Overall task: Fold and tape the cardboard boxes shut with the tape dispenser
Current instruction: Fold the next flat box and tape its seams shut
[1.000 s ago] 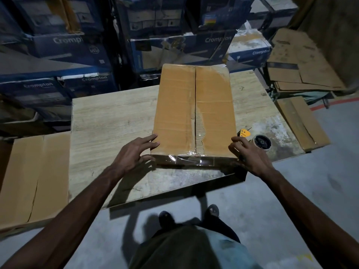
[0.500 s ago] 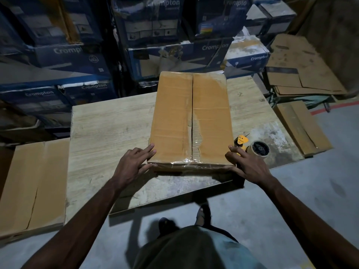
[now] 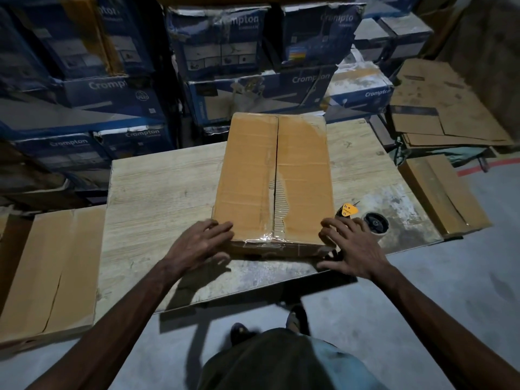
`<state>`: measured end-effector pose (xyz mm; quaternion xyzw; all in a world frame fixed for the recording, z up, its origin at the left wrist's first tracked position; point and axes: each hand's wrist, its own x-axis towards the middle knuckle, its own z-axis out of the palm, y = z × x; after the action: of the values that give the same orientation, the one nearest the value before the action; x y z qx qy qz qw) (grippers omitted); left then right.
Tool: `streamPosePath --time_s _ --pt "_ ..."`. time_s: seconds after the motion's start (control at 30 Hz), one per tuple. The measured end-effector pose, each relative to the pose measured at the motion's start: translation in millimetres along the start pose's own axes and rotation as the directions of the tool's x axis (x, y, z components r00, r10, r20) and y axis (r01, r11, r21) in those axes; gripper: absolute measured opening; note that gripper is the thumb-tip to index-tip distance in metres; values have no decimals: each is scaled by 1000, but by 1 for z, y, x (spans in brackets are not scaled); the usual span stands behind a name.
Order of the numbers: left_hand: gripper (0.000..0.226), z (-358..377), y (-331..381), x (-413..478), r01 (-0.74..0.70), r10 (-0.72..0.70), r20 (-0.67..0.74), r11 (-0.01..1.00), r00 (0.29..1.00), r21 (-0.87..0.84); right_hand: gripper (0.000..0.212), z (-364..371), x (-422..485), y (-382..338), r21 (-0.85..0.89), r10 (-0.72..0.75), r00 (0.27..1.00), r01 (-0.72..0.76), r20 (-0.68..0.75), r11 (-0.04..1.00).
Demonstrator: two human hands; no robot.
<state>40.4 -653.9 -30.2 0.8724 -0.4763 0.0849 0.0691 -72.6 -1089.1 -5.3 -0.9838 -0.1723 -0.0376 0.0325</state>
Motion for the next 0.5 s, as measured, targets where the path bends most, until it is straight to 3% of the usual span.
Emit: streamPosePath --time_s 0.07,0.13,0.23,0.37,0.5 --pt "55 -1 23 0 68 -64 38 990 997 -120 71 -10 -3 -19 88 -11 991 23 -136 996" --pt "48 -5 47 10 162 -155 48 956 987 -246 44 -18 6 -42 292 56 981 1 -184 957" --pt "46 -12 70 38 262 -257 64 891 964 -371 28 -16 39 -68 552 136 991 -108 -10 827" --pt "25 -12 72 68 388 -346 180 774 921 -499 20 5 66 -80 583 208 975 -215 80 784" --pt "12 -10 73 87 411 -300 290 769 909 -490 14 15 72 -80 602 290 946 -318 148 732"
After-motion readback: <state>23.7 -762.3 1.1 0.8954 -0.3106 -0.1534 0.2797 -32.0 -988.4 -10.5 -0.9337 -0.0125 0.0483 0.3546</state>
